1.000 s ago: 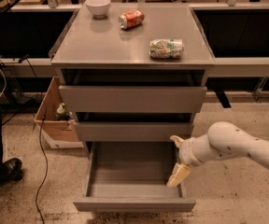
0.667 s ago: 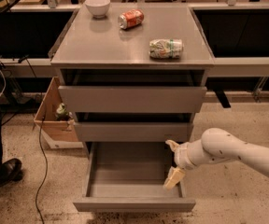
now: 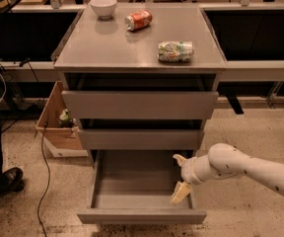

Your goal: Close bottom drawer

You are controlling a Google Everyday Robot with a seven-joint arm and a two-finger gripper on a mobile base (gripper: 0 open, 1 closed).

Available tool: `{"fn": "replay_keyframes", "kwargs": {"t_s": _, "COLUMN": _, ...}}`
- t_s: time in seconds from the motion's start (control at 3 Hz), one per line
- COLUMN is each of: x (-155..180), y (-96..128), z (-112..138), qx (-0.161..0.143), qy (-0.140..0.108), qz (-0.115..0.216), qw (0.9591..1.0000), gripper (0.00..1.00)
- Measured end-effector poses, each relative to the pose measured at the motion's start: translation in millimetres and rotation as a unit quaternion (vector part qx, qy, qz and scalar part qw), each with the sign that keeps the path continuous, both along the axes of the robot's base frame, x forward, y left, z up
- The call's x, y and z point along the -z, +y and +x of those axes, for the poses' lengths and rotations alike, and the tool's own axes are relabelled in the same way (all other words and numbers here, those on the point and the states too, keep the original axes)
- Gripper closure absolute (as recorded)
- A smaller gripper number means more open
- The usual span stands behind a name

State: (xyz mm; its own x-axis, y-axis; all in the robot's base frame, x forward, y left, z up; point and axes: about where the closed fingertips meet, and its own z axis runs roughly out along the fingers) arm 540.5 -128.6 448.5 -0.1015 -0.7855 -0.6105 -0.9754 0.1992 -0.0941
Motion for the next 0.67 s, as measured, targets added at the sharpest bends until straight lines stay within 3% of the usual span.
{"fn": "replay_keyframes", "kwargs": {"t_s": 0.67, "x": 78, "y": -2, "z": 1, "qx": 0.002, "qy": 0.014, "qz": -0.02, "qw": 0.9997, "gripper": 0.0}}
